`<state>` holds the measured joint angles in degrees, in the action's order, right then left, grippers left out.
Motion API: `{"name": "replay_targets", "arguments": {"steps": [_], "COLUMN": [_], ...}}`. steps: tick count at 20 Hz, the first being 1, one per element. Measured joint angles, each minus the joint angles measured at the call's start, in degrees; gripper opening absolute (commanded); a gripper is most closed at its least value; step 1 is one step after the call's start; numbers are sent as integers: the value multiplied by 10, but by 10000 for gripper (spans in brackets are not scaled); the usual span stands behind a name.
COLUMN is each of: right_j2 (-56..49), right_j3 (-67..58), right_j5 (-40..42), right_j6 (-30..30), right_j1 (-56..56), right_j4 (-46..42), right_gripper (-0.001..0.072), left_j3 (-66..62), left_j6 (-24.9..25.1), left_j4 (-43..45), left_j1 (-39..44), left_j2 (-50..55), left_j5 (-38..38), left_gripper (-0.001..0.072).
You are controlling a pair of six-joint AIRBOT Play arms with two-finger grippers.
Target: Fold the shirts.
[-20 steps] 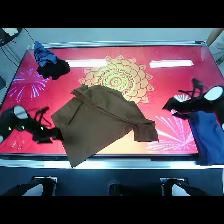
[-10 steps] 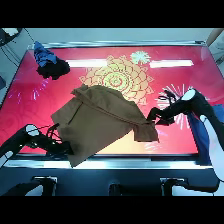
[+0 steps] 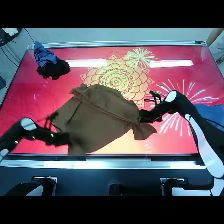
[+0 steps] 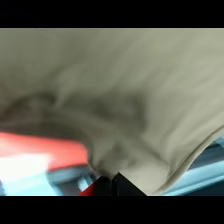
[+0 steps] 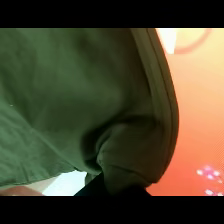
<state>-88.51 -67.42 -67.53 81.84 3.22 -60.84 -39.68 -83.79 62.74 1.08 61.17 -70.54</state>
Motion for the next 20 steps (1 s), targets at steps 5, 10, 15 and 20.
{"name": "replay_targets", "arguments": {"steps": [5,10,15,20], "right_j2": [157,406,564,576], "right_j3": [-116,-250,-285,-292], "right_j5": [66,265,306,199], "right_j6": [-3,2,90,135], "right_j1": [7,8,9,9], "right_j4": [-52,-151,-223,-301], "right_gripper": [42,42,42,43], "left_j3": [-311,-664,-745,-688], "left_j6": [9,-50,-101,-78], "left_j4": [99,145,128,136], "left_j1": [0,1,1,1], "left_j2": [-86,-122,-157,-154], "left_j5": [44,171,205,181], "left_gripper": [23,23,23,24]}}
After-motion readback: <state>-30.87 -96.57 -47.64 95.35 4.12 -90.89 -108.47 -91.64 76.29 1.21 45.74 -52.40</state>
